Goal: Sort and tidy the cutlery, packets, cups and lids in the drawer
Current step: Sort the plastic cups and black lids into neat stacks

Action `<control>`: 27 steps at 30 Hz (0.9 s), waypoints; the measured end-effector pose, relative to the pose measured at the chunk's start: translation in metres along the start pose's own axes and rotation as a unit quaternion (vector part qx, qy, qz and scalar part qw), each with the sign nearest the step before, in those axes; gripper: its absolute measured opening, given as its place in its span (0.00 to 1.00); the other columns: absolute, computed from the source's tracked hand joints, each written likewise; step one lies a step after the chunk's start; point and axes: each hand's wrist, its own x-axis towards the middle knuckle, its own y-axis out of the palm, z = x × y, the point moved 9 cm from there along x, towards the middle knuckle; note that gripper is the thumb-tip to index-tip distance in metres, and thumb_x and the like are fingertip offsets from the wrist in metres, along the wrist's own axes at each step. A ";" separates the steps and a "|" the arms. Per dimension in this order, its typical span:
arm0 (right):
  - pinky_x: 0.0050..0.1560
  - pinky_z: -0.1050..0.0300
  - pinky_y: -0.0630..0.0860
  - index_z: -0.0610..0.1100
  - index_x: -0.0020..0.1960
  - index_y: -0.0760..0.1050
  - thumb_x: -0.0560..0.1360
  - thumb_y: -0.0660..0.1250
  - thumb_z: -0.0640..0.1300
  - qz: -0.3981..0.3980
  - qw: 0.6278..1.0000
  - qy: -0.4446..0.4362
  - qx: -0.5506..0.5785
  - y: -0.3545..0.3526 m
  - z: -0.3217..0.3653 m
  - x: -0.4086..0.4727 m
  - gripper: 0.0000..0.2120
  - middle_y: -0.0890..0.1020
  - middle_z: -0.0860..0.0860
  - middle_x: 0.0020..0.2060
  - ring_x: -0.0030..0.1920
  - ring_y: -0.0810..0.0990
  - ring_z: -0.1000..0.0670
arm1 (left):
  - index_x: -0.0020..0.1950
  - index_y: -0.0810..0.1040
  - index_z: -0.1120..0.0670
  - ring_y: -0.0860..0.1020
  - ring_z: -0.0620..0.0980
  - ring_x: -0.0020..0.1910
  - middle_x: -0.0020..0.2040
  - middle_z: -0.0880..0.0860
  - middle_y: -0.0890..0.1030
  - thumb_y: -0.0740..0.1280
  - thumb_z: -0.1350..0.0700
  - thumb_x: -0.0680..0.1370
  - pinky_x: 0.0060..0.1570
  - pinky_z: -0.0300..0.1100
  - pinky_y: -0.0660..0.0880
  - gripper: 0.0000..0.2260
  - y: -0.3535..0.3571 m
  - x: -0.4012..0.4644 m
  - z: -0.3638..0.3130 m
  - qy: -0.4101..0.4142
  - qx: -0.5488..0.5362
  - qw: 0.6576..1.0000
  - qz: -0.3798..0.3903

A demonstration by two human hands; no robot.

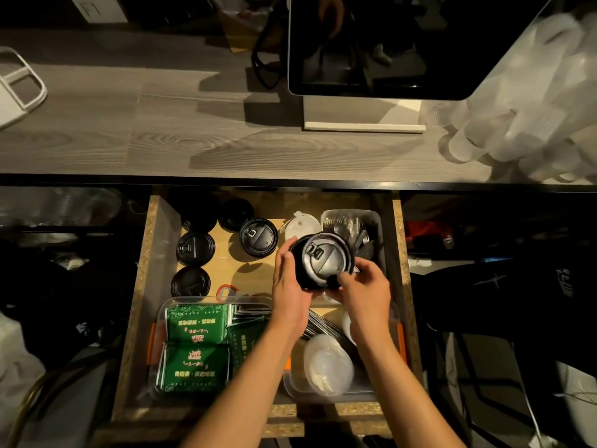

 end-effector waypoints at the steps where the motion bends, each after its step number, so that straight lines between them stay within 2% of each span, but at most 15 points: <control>1: 0.46 0.43 0.83 0.49 0.65 0.74 0.71 0.70 0.40 0.005 0.999 -0.018 -0.030 0.003 0.002 -0.001 0.23 0.83 0.47 0.42 0.44 0.84 0.47 | 0.63 0.76 0.43 0.79 0.55 0.61 0.65 0.55 0.78 0.54 0.49 0.85 0.41 0.44 0.81 0.12 0.001 0.000 -0.001 0.001 -0.001 1.000 -0.003; 3: 0.46 0.45 0.83 0.52 0.70 0.69 0.72 0.68 0.39 0.001 0.996 -0.048 -0.080 0.007 0.012 -0.005 0.28 0.84 0.48 0.43 0.42 0.84 0.49 | 0.63 0.76 0.43 0.79 0.57 0.62 0.64 0.55 0.79 0.56 0.48 0.84 0.43 0.44 0.80 0.12 0.002 -0.001 -0.001 -0.003 -0.002 1.000 0.002; 5: 0.48 0.48 0.83 0.51 0.73 0.66 0.74 0.67 0.38 -0.002 0.990 -0.081 -0.116 0.009 0.020 -0.007 0.29 0.84 0.48 0.49 0.43 0.84 0.50 | 0.65 0.75 0.43 0.78 0.57 0.63 0.66 0.55 0.78 0.61 0.46 0.81 0.47 0.47 0.80 0.14 0.003 -0.002 -0.002 0.003 0.017 1.000 0.015; 7: 0.48 0.50 0.82 0.49 0.75 0.65 0.76 0.64 0.38 0.011 0.981 -0.107 -0.162 0.015 0.026 -0.010 0.28 0.83 0.48 0.52 0.44 0.84 0.51 | 0.65 0.75 0.41 0.78 0.56 0.63 0.66 0.53 0.77 0.67 0.52 0.79 0.47 0.46 0.80 0.15 0.005 -0.003 -0.003 0.012 0.062 0.998 0.019; 9: 0.48 0.52 0.81 0.46 0.74 0.66 0.78 0.62 0.41 0.029 0.969 -0.125 -0.212 0.022 0.029 -0.013 0.25 0.84 0.48 0.51 0.45 0.82 0.51 | 0.62 0.75 0.39 0.78 0.54 0.62 0.64 0.51 0.77 0.65 0.58 0.81 0.46 0.43 0.81 0.15 0.004 -0.001 -0.005 0.028 0.089 0.996 0.004; 11: 0.45 0.54 0.79 0.46 0.70 0.72 0.80 0.61 0.47 0.031 0.950 -0.147 -0.273 0.022 0.034 -0.014 0.19 0.84 0.49 0.45 0.43 0.82 0.51 | 0.58 0.77 0.37 0.78 0.54 0.61 0.64 0.51 0.77 0.63 0.59 0.82 0.48 0.48 0.82 0.15 -0.004 0.004 -0.007 0.026 0.090 0.995 -0.028; 13: 0.45 0.56 0.77 0.47 0.66 0.75 0.81 0.60 0.53 0.021 0.933 -0.170 -0.317 0.019 0.041 -0.012 0.17 0.83 0.52 0.47 0.46 0.81 0.53 | 0.54 0.80 0.36 0.78 0.57 0.61 0.65 0.54 0.77 0.63 0.58 0.83 0.51 0.58 0.82 0.15 -0.011 0.009 -0.007 0.007 0.086 0.995 -0.043; 14: 0.49 0.56 0.77 0.48 0.68 0.74 0.81 0.59 0.54 0.029 0.935 -0.174 -0.307 0.018 0.042 -0.010 0.18 0.80 0.53 0.53 0.51 0.80 0.53 | 0.53 0.81 0.35 0.77 0.58 0.62 0.64 0.54 0.77 0.63 0.58 0.82 0.51 0.59 0.81 0.16 -0.013 0.009 -0.008 -0.002 0.093 0.995 -0.040; 16: 0.60 0.57 0.76 0.49 0.74 0.66 0.82 0.59 0.51 0.083 0.967 -0.139 -0.195 0.024 0.033 -0.002 0.22 0.74 0.55 0.61 0.62 0.75 0.55 | 0.50 0.82 0.35 0.78 0.57 0.61 0.62 0.53 0.79 0.63 0.59 0.82 0.48 0.56 0.82 0.18 -0.010 0.009 -0.008 -0.007 0.113 0.993 -0.017; 18: 0.58 0.62 0.76 0.49 0.74 0.66 0.83 0.58 0.48 0.141 0.982 -0.091 -0.086 0.036 0.023 0.005 0.20 0.75 0.55 0.63 0.64 0.74 0.55 | 0.49 0.82 0.34 0.78 0.56 0.61 0.61 0.51 0.80 0.63 0.60 0.82 0.47 0.55 0.82 0.19 -0.003 0.007 -0.007 -0.017 0.124 0.992 0.010; 20: 0.53 0.63 0.79 0.46 0.68 0.73 0.83 0.58 0.46 0.153 0.980 -0.096 -0.085 0.041 0.017 0.010 0.15 0.81 0.51 0.58 0.59 0.80 0.53 | 0.52 0.81 0.36 0.78 0.55 0.61 0.60 0.51 0.80 0.64 0.59 0.81 0.51 0.59 0.82 0.16 -0.003 0.007 -0.003 -0.027 0.140 0.990 0.012; 23: 0.49 0.61 0.80 0.46 0.60 0.79 0.82 0.60 0.45 0.160 0.982 -0.086 -0.055 0.040 0.005 0.016 0.11 0.84 0.50 0.50 0.52 0.83 0.51 | 0.57 0.80 0.41 0.78 0.54 0.60 0.58 0.50 0.81 0.67 0.60 0.81 0.53 0.62 0.80 0.13 -0.005 0.010 -0.004 -0.017 0.184 0.983 0.005; 25: 0.50 0.56 0.80 0.45 0.57 0.81 0.82 0.60 0.48 0.207 0.978 -0.012 0.009 0.043 -0.011 0.024 0.13 0.86 0.47 0.48 0.51 0.84 0.48 | 0.56 0.80 0.43 0.80 0.54 0.57 0.55 0.48 0.82 0.66 0.62 0.80 0.51 0.63 0.80 0.13 -0.004 0.013 -0.007 -0.006 0.199 0.980 0.011; 27: 0.48 0.55 0.79 0.44 0.56 0.81 0.82 0.59 0.53 0.171 0.978 0.070 0.093 0.030 -0.026 0.039 0.17 0.86 0.48 0.45 0.47 0.84 0.49 | 0.53 0.79 0.43 0.80 0.54 0.54 0.54 0.48 0.81 0.66 0.63 0.81 0.46 0.62 0.82 0.13 -0.009 0.017 -0.005 -0.025 0.183 0.983 0.008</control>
